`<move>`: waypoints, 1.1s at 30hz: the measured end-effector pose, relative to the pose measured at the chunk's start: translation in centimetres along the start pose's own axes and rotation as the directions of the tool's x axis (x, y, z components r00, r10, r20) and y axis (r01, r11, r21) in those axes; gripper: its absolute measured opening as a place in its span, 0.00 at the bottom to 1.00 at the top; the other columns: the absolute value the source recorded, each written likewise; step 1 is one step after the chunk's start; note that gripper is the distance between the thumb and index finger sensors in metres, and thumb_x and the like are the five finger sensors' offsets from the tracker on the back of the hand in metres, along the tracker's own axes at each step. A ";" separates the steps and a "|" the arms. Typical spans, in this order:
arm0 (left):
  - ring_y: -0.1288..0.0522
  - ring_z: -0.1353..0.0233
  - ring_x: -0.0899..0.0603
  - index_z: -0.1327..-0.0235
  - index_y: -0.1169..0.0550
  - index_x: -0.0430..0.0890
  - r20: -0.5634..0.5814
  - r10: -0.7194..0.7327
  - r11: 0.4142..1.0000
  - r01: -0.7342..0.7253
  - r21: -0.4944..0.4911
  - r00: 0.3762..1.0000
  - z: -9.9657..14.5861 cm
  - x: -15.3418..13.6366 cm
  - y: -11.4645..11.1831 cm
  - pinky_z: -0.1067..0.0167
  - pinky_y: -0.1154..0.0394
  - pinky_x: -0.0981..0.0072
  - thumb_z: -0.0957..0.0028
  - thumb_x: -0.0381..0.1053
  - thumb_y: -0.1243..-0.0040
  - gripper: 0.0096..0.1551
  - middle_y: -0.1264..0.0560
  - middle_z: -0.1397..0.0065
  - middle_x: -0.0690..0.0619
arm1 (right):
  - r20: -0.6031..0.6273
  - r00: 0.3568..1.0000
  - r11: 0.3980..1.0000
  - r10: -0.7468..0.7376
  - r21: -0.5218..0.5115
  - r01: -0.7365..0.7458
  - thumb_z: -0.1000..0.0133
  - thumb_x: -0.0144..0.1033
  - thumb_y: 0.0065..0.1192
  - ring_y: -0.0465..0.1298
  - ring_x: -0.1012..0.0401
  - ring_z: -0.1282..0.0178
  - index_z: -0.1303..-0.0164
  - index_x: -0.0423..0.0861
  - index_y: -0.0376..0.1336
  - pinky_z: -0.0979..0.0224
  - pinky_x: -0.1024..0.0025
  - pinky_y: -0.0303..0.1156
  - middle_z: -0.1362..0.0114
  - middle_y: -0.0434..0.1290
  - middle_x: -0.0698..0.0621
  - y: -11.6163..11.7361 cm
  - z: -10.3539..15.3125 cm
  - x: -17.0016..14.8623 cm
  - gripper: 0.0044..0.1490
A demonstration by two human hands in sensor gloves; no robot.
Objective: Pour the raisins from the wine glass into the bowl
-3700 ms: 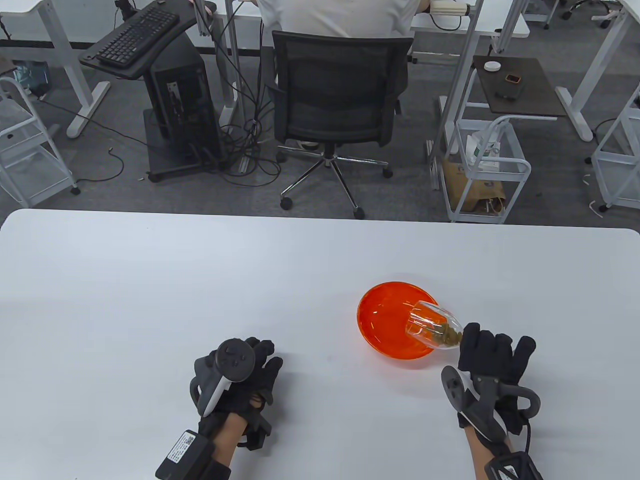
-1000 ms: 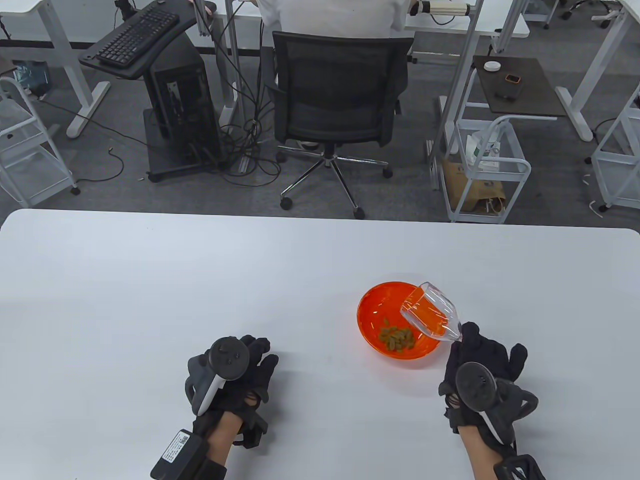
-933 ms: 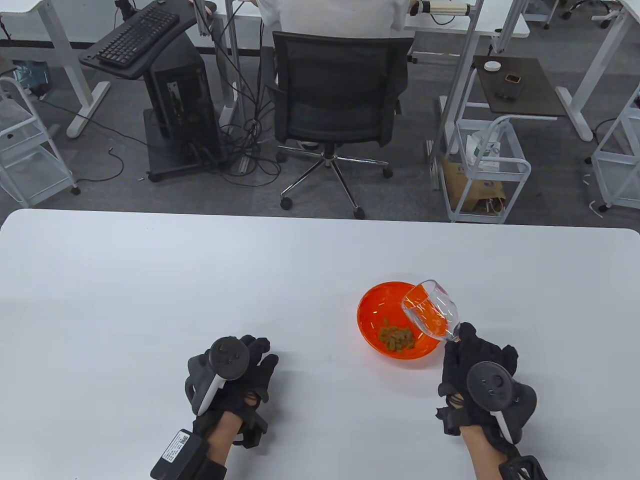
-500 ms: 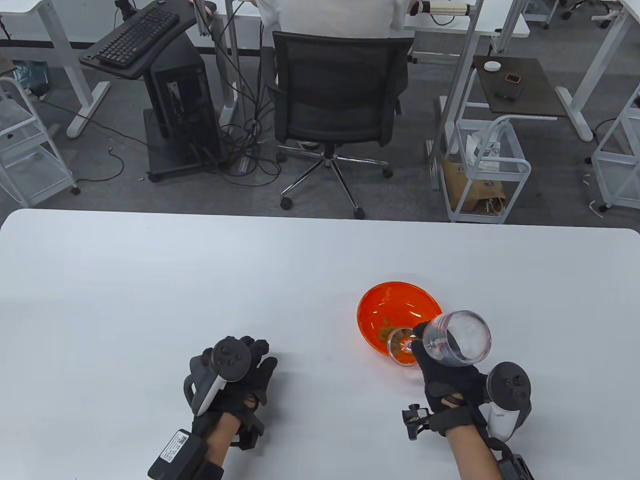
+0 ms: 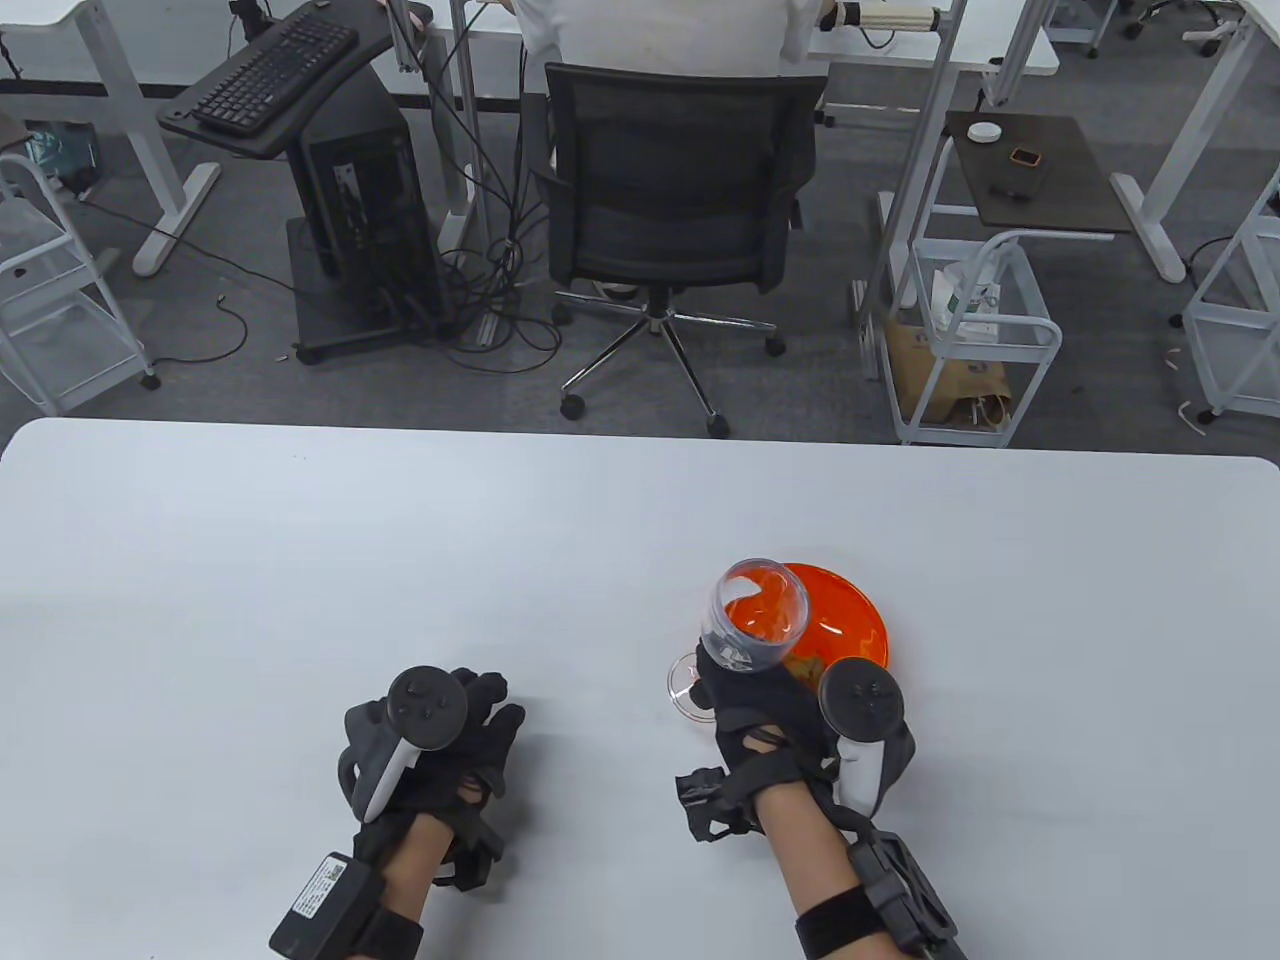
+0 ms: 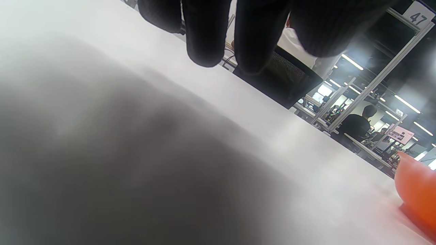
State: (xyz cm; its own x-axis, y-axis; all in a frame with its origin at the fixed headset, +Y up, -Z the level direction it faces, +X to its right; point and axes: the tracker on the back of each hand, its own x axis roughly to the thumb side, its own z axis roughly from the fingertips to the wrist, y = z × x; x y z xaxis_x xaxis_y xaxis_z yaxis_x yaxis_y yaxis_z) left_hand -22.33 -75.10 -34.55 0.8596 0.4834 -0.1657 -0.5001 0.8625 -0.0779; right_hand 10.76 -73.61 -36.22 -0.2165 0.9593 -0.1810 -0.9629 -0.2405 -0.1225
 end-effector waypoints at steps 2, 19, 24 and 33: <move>0.45 0.16 0.34 0.31 0.23 0.57 -0.001 0.013 1.000 -0.013 0.002 1.000 0.0 0.0 0.1 0.26 0.60 0.33 0.54 0.65 0.39 0.35 0.31 0.17 0.47 | -0.018 1.000 1.000 -0.011 0.016 0.011 0.42 0.39 0.69 0.81 0.47 0.44 0.31 0.46 0.64 0.31 0.46 0.70 0.25 0.71 0.41 1.4 -0.8 -0.2 0.29; 0.50 0.15 0.34 0.28 0.27 0.57 0.038 -0.012 1.000 0.012 -0.002 0.999 0.2 1.3 -0.1 0.26 0.61 0.33 0.54 0.66 0.40 0.37 0.34 0.16 0.47 | -0.108 0.993 0.996 0.048 0.076 -0.040 0.42 0.55 0.67 0.71 0.38 0.32 0.21 0.42 0.49 0.24 0.39 0.59 0.16 0.55 0.35 5.9 -4.8 -2.1 0.50; 0.50 0.15 0.34 0.28 0.27 0.57 0.041 -0.009 1.000 0.009 -0.001 0.999 0.2 1.3 -0.1 0.26 0.61 0.34 0.54 0.66 0.40 0.37 0.34 0.16 0.47 | -0.107 0.993 0.995 0.050 0.089 -0.041 0.42 0.54 0.68 0.69 0.37 0.31 0.20 0.40 0.46 0.24 0.37 0.58 0.16 0.53 0.33 5.8 -4.9 -2.1 0.53; 0.50 0.15 0.34 0.29 0.27 0.57 0.072 -0.033 0.999 0.033 -0.005 0.997 0.6 2.3 -0.5 0.26 0.61 0.33 0.54 0.66 0.40 0.37 0.35 0.15 0.47 | -0.073 0.980 0.971 0.183 0.166 -0.169 0.42 0.53 0.69 0.67 0.33 0.31 0.20 0.35 0.42 0.26 0.33 0.55 0.17 0.50 0.29 4.1 -3.2 -1.2 0.57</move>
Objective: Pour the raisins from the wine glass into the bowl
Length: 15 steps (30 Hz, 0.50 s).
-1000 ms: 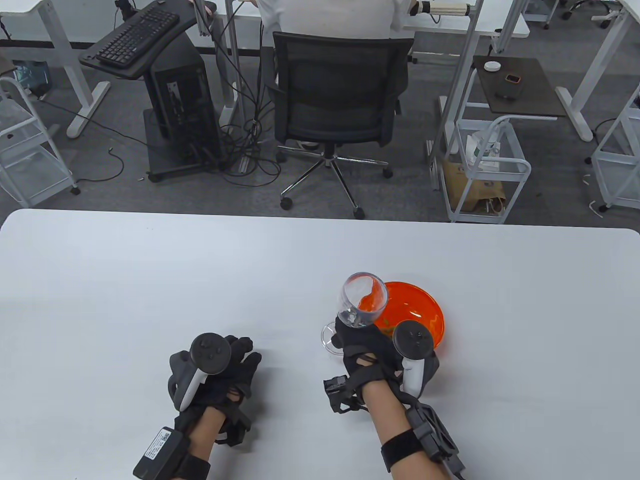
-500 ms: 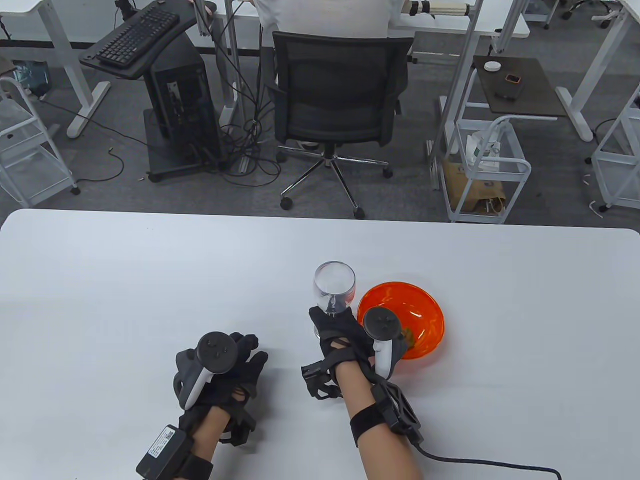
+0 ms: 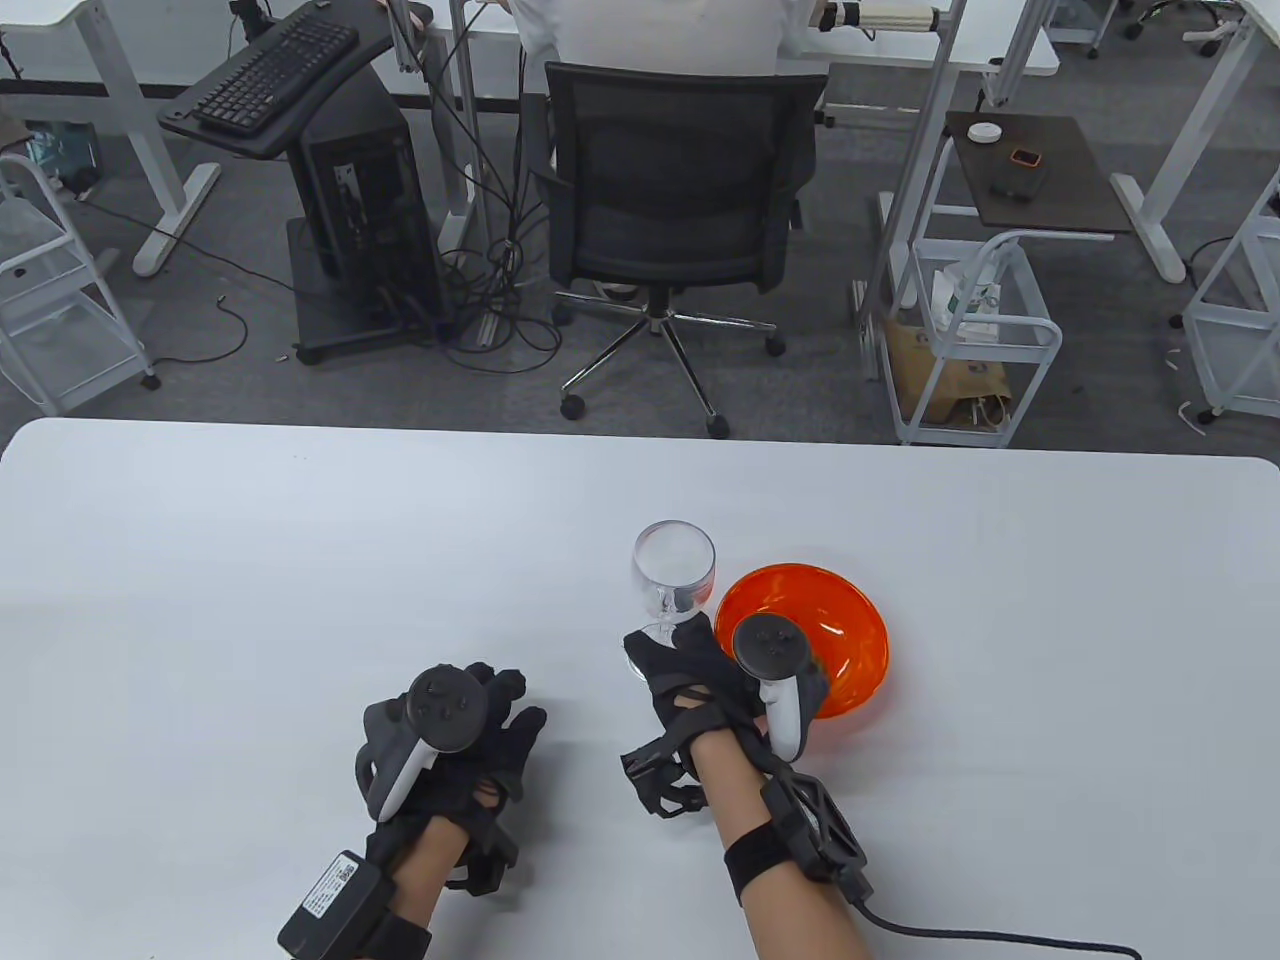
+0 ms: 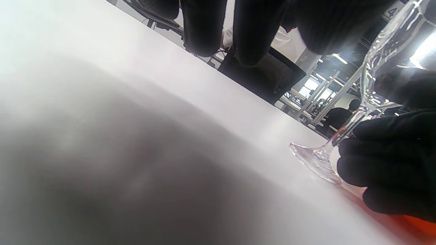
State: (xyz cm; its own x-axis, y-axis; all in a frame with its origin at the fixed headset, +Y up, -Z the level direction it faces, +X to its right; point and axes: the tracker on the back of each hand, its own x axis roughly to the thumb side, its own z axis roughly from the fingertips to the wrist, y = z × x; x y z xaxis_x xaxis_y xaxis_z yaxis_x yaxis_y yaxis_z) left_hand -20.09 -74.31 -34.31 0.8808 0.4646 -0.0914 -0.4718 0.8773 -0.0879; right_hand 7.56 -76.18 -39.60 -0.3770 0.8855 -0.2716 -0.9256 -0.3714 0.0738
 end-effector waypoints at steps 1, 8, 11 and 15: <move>0.50 0.15 0.34 0.28 0.27 0.57 0.005 -0.001 1.000 0.001 -0.002 1.000 0.1 0.1 0.0 0.26 0.61 0.33 0.54 0.66 0.40 0.37 0.35 0.15 0.47 | 0.005 1.000 1.000 0.008 0.014 -0.008 0.42 0.53 0.68 0.67 0.33 0.31 0.20 0.35 0.42 0.26 0.33 0.55 0.17 0.50 0.30 -0.2 0.3 0.0 0.56; 0.49 0.15 0.34 0.29 0.26 0.57 0.062 -0.017 1.000 0.018 -0.009 0.998 0.9 1.5 -0.3 0.26 0.60 0.33 0.54 0.66 0.40 0.37 0.35 0.15 0.47 | 0.064 0.994 0.994 0.090 0.062 -0.094 0.42 0.53 0.68 0.67 0.33 0.30 0.20 0.36 0.46 0.25 0.33 0.55 0.17 0.53 0.31 -2.7 3.5 0.9 0.53; 0.48 0.16 0.34 0.29 0.26 0.57 0.094 -0.021 1.000 0.022 -0.014 0.995 1.3 2.1 -0.4 0.26 0.60 0.33 0.54 0.66 0.40 0.37 0.34 0.15 0.47 | 0.093 0.987 0.989 0.135 0.041 -0.139 0.42 0.53 0.67 0.67 0.33 0.30 0.20 0.37 0.46 0.25 0.32 0.55 0.17 0.53 0.31 -4.0 4.8 1.1 0.52; 0.45 0.16 0.34 0.29 0.26 0.57 0.164 -0.015 0.998 0.026 -0.062 0.986 1.8 3.0 -0.6 0.25 0.56 0.32 0.54 0.66 0.40 0.37 0.34 0.15 0.47 | 0.165 0.928 0.942 0.335 -0.020 -0.336 0.41 0.54 0.66 0.65 0.31 0.28 0.20 0.37 0.46 0.25 0.31 0.53 0.16 0.52 0.31 -6.1 6.9 1.4 0.53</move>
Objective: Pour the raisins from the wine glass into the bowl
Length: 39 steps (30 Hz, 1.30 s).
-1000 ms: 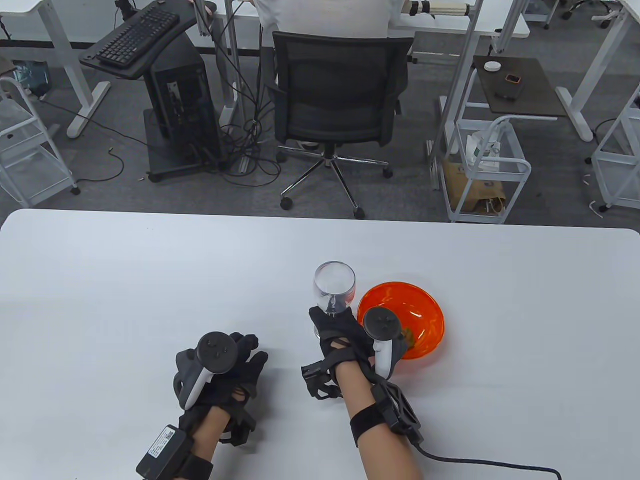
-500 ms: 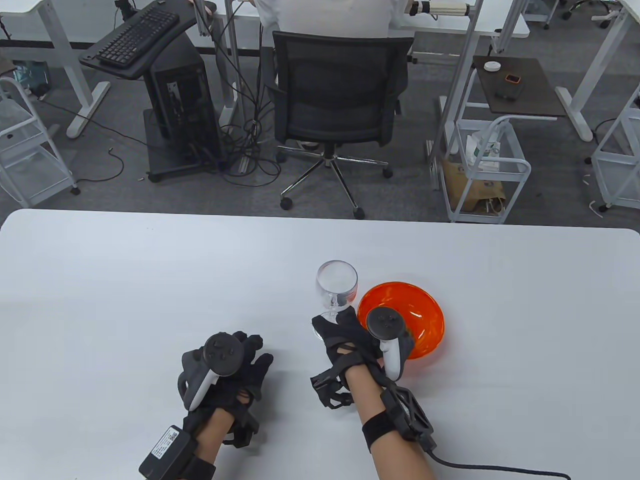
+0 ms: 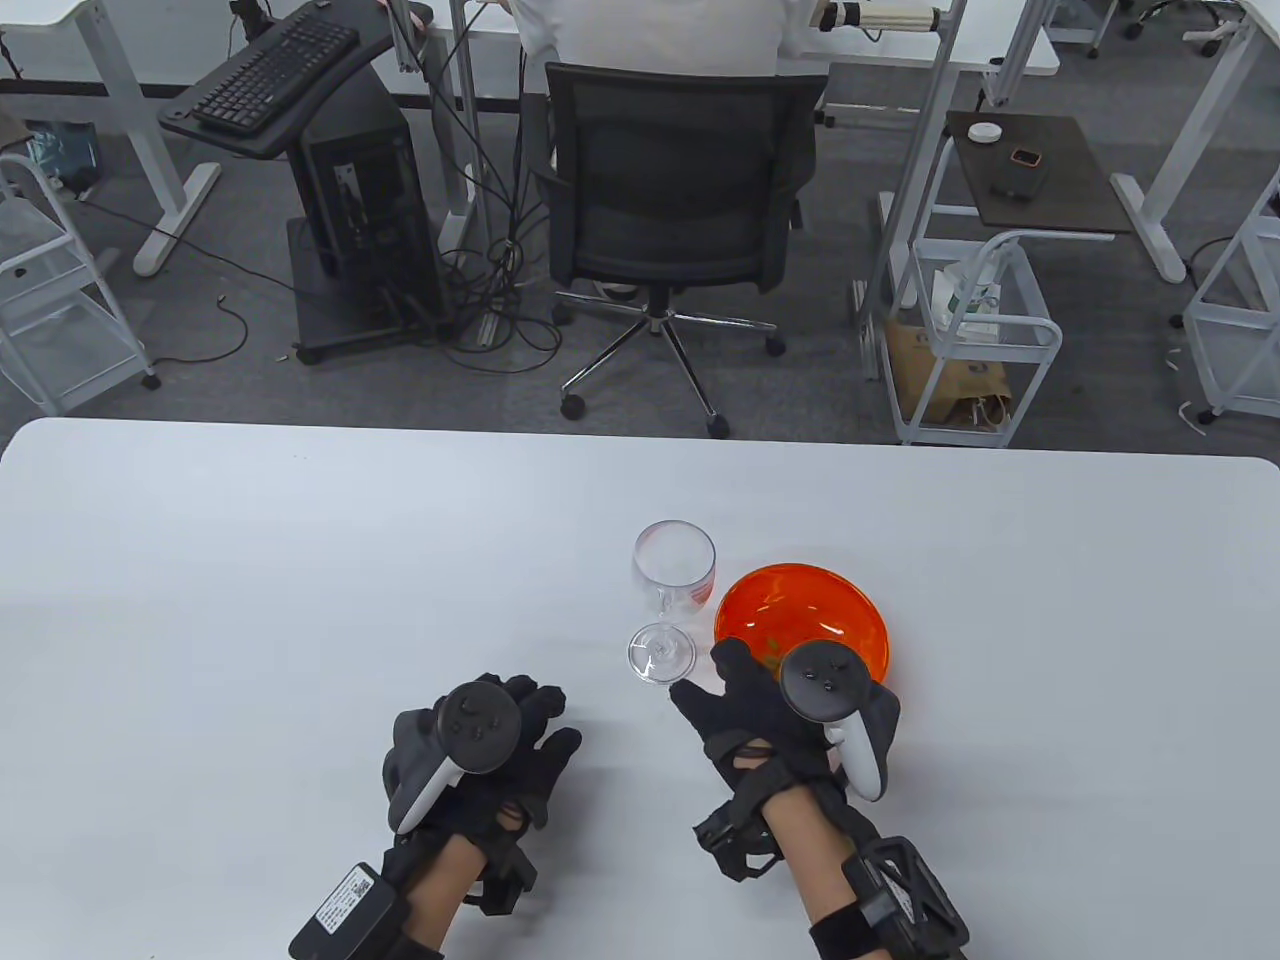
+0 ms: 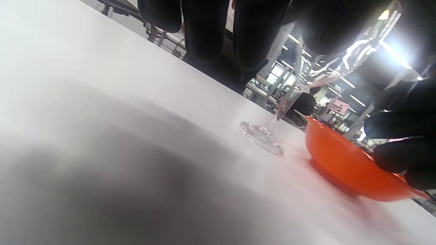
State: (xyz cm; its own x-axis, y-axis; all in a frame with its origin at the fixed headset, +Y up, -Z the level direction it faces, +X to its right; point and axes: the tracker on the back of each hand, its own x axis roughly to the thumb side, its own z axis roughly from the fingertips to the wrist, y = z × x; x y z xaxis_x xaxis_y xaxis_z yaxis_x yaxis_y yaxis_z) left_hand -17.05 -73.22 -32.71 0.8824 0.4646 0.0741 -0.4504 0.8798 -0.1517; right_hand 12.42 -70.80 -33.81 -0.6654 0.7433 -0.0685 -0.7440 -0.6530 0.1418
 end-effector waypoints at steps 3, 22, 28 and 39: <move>0.44 0.15 0.35 0.28 0.27 0.58 0.028 -0.035 0.999 0.035 0.009 0.999 0.3 0.9 -0.1 0.25 0.55 0.32 0.54 0.66 0.40 0.38 0.35 0.15 0.47 | 0.035 0.987 0.985 0.158 -0.069 -0.155 0.42 0.54 0.66 0.64 0.31 0.26 0.20 0.38 0.46 0.24 0.30 0.52 0.16 0.51 0.31 -1.6 1.6 -0.5 0.52; 0.54 0.14 0.33 0.21 0.38 0.58 0.131 -0.131 0.987 0.141 -0.071 0.983 0.8 2.7 -1.1 0.24 0.59 0.32 0.56 0.71 0.41 0.48 0.47 0.10 0.45 | 0.056 0.838 0.810 0.543 -0.296 -0.505 0.43 0.59 0.65 0.19 0.32 0.23 0.20 0.48 0.28 0.27 0.29 0.19 0.17 0.21 0.36 -5.0 5.1 -5.8 0.64; 0.57 0.14 0.33 0.20 0.40 0.58 0.116 -0.168 0.983 0.176 -0.061 0.979 0.8 3.2 -1.7 0.25 0.60 0.32 0.55 0.70 0.41 0.49 0.49 0.10 0.45 | 0.047 0.833 0.795 0.551 -0.334 -0.507 0.42 0.59 0.63 0.18 0.32 0.24 0.20 0.48 0.28 0.28 0.31 0.17 0.18 0.19 0.36 -5.1 5.3 -5.8 0.62; 0.55 0.14 0.33 0.21 0.37 0.58 0.164 -0.252 0.956 0.271 -0.113 0.954 1.0 4.2 -3.5 0.25 0.60 0.32 0.55 0.70 0.41 0.46 0.47 0.11 0.45 | 0.124 0.829 0.797 0.545 -0.383 -0.467 0.43 0.57 0.64 0.35 0.26 0.19 0.18 0.44 0.37 0.26 0.27 0.26 0.13 0.34 0.32 -3.6 6.7 -4.6 0.58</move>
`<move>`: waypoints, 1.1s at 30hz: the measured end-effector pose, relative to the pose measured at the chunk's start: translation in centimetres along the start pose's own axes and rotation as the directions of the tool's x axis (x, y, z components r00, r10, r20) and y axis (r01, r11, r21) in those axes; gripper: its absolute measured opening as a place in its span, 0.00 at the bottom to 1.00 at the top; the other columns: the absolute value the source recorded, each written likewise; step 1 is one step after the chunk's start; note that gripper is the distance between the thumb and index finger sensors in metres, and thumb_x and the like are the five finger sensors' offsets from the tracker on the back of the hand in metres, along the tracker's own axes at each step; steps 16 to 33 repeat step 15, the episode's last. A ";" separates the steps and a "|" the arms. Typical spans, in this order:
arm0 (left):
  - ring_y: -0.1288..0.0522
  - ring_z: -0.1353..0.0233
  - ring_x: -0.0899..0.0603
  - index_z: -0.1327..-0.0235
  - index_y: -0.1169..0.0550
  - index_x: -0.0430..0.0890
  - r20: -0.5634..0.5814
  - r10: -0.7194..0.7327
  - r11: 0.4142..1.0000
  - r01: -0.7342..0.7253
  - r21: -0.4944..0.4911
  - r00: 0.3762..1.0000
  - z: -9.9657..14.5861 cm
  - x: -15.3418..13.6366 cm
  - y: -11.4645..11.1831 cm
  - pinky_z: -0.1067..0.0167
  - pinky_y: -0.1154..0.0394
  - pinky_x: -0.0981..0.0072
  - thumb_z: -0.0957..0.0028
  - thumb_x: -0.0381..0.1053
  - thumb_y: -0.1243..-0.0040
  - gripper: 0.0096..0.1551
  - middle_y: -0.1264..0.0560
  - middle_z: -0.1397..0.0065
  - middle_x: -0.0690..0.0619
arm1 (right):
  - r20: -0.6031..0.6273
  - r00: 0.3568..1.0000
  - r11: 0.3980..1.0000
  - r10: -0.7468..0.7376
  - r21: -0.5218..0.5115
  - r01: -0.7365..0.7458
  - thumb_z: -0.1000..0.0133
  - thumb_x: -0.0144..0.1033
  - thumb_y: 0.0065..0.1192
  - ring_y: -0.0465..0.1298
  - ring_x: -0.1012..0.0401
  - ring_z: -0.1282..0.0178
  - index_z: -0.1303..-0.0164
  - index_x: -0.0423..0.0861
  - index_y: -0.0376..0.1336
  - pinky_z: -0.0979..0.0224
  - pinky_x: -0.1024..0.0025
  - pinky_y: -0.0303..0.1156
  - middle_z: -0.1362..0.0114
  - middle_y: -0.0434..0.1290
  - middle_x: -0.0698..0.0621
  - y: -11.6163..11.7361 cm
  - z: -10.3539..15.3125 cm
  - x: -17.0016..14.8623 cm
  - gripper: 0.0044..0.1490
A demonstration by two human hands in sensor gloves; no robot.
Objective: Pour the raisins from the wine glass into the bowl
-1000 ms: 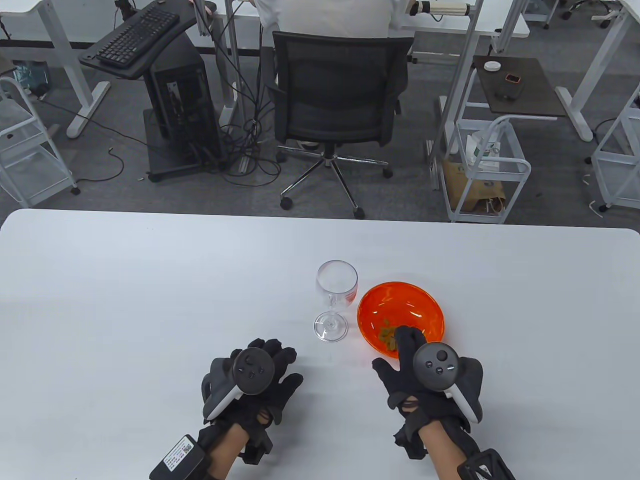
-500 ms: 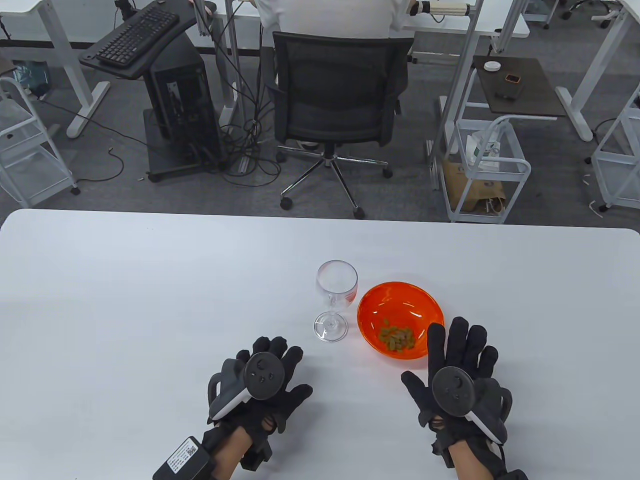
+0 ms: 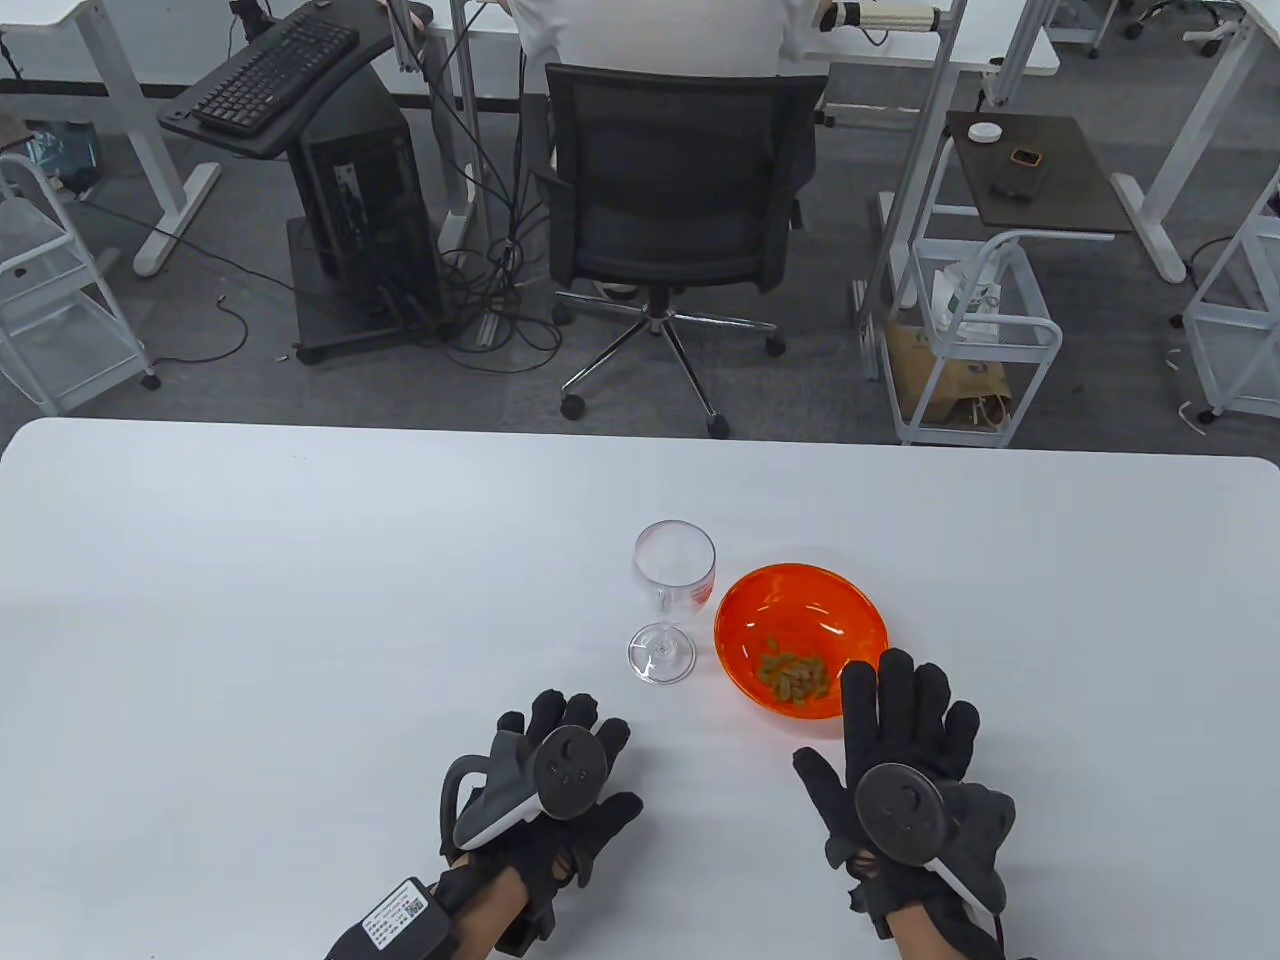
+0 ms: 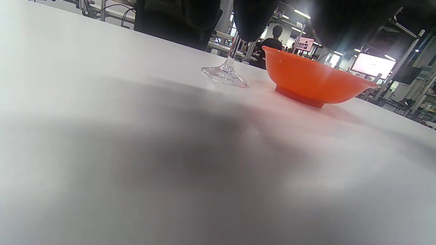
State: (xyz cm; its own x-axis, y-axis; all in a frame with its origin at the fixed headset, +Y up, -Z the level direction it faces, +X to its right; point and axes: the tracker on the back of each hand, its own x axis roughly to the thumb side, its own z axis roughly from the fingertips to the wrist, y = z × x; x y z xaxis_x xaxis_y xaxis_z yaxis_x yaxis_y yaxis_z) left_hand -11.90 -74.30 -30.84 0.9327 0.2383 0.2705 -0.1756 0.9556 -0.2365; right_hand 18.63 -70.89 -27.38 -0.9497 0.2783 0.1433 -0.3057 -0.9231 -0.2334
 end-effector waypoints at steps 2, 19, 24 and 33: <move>0.54 0.14 0.33 0.21 0.37 0.58 -0.004 0.006 1.000 -0.006 -0.002 1.000 0.0 -0.1 0.0 0.25 0.60 0.32 0.55 0.70 0.41 0.46 0.47 0.11 0.44 | 0.003 1.000 0.999 0.004 0.034 -0.004 0.43 0.57 0.63 0.34 0.26 0.20 0.18 0.44 0.36 0.26 0.27 0.27 0.14 0.33 0.32 0.3 0.1 0.3 0.58; 0.52 0.14 0.33 0.22 0.35 0.58 -0.067 0.044 0.999 -0.043 0.016 0.997 0.1 -1.8 0.9 0.25 0.59 0.32 0.55 0.70 0.41 0.45 0.45 0.11 0.44 | -0.032 0.999 0.998 0.036 0.043 -0.035 0.42 0.57 0.63 0.38 0.25 0.20 0.18 0.43 0.38 0.25 0.26 0.30 0.14 0.35 0.32 1.3 0.0 0.1 0.57; 0.52 0.14 0.33 0.22 0.35 0.58 -0.067 0.044 0.999 -0.043 0.016 0.997 0.1 -1.8 0.9 0.25 0.59 0.32 0.55 0.70 0.41 0.45 0.45 0.11 0.44 | -0.032 0.999 0.998 0.036 0.043 -0.035 0.42 0.57 0.63 0.38 0.25 0.20 0.18 0.43 0.38 0.25 0.26 0.30 0.14 0.35 0.32 1.3 0.0 0.1 0.57; 0.52 0.14 0.33 0.22 0.35 0.58 -0.067 0.044 0.999 -0.043 0.016 0.997 0.1 -1.8 0.9 0.25 0.59 0.32 0.55 0.70 0.41 0.45 0.45 0.11 0.44 | -0.032 0.999 0.998 0.036 0.043 -0.035 0.42 0.57 0.63 0.38 0.25 0.20 0.18 0.43 0.38 0.25 0.26 0.30 0.14 0.35 0.32 1.3 0.0 0.1 0.57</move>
